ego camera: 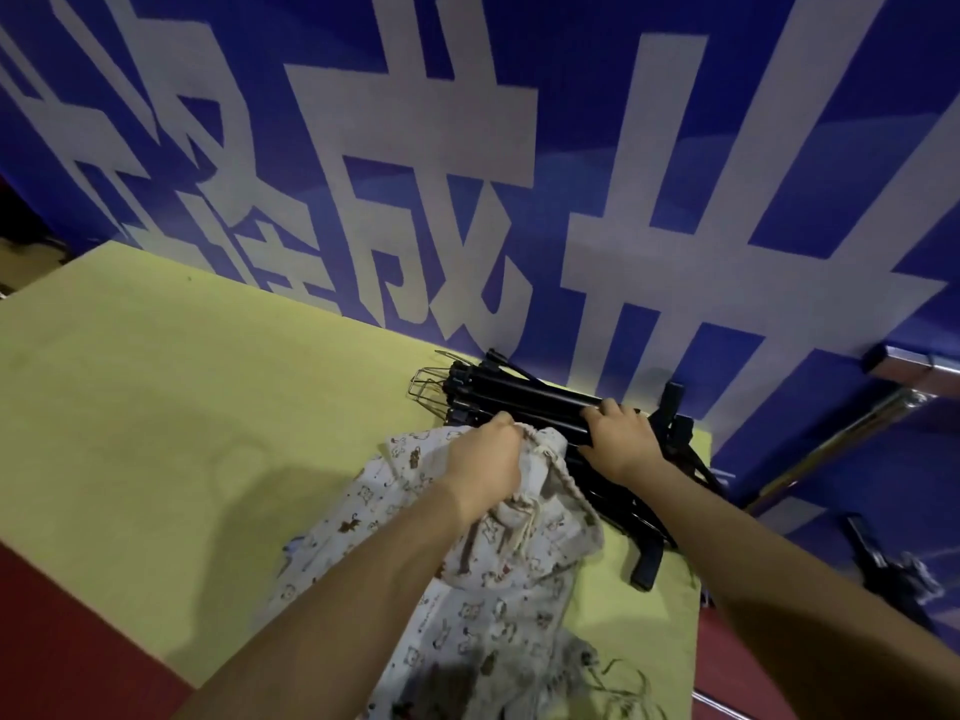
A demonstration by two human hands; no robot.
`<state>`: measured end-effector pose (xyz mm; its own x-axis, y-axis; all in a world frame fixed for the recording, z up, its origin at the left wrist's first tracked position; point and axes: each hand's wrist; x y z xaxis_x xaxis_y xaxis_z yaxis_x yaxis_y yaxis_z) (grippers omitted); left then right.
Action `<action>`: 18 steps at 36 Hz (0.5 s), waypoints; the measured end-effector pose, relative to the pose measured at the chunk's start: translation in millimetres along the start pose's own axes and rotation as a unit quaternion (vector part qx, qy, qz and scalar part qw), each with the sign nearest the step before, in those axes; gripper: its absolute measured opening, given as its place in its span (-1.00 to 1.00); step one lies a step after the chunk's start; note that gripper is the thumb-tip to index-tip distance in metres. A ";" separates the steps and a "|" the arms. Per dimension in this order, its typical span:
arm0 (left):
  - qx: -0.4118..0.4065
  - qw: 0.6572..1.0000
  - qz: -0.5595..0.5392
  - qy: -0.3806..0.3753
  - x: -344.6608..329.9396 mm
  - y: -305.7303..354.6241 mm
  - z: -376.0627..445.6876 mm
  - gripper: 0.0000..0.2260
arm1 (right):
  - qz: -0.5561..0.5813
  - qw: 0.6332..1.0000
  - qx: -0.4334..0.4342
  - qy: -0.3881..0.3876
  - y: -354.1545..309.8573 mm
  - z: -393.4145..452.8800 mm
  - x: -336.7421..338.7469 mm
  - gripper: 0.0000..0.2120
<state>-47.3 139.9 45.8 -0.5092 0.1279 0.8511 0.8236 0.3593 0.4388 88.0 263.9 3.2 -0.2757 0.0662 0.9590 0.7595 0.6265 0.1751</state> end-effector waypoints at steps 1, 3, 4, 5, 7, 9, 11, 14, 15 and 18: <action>0.000 1.000 -0.001 -0.003 -0.5 0.7 0.9 -0.61 | -0.006 1.000 0.001 0.000 -0.1 2.6 -0.5 -0.51; -0.002 1.000 0.002 -0.005 -1.8 0.8 3.0 -0.63 | -0.008 1.000 0.008 -0.011 0.3 7.3 2.0 -0.53; -0.003 1.000 0.004 -0.004 -2.2 0.4 4.0 -0.64 | -0.005 1.000 0.013 -0.021 0.6 9.3 4.4 -0.55; -0.003 1.000 0.005 -0.005 -3.1 -0.5 4.3 -0.64 | 0.001 0.999 0.016 -0.030 0.5 10.5 5.8 -0.57; -0.001 1.000 0.005 -0.005 -3.7 -2.7 4.6 -0.63 | 0.017 0.999 0.011 -0.038 0.6 11.4 8.5 -0.58; -0.001 1.000 0.000 -0.004 -4.0 -5.4 2.7 -0.63 | 0.021 0.999 0.000 -0.032 -0.4 10.3 9.2 -0.56; -0.009 1.000 -0.005 0.001 -3.1 -8.2 0.1 -0.65 | 0.005 1.000 0.000 -0.018 -1.8 7.9 9.2 -0.56; -0.015 1.000 -0.014 0.014 -2.0 -12.8 -2.2 -0.62 | 0.003 1.000 0.003 0.008 -3.9 0.0 10.6 -0.63; -0.015 1.000 -0.016 0.019 -1.8 -14.4 -2.7 -0.59 | 0.008 1.000 0.002 0.019 -4.3 -3.3 11.3 -0.65; -0.023 0.999 -0.022 0.034 0.0 -15.8 -7.9 -0.51 | 0.019 0.998 -0.008 0.053 -3.5 -14.3 17.1 -0.69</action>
<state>-58.3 127.0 41.2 -0.5288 0.0486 0.8473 0.8119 0.3201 0.4883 89.1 251.8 22.2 -0.1833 0.0072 0.9830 0.7774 0.6131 0.1404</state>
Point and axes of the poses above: each hand's wrist, its own z-axis towards the middle knuckle, its own x-axis out of the back of the hand, y = z × x, and after that the axes turned 13 degrees about -z, right-handed
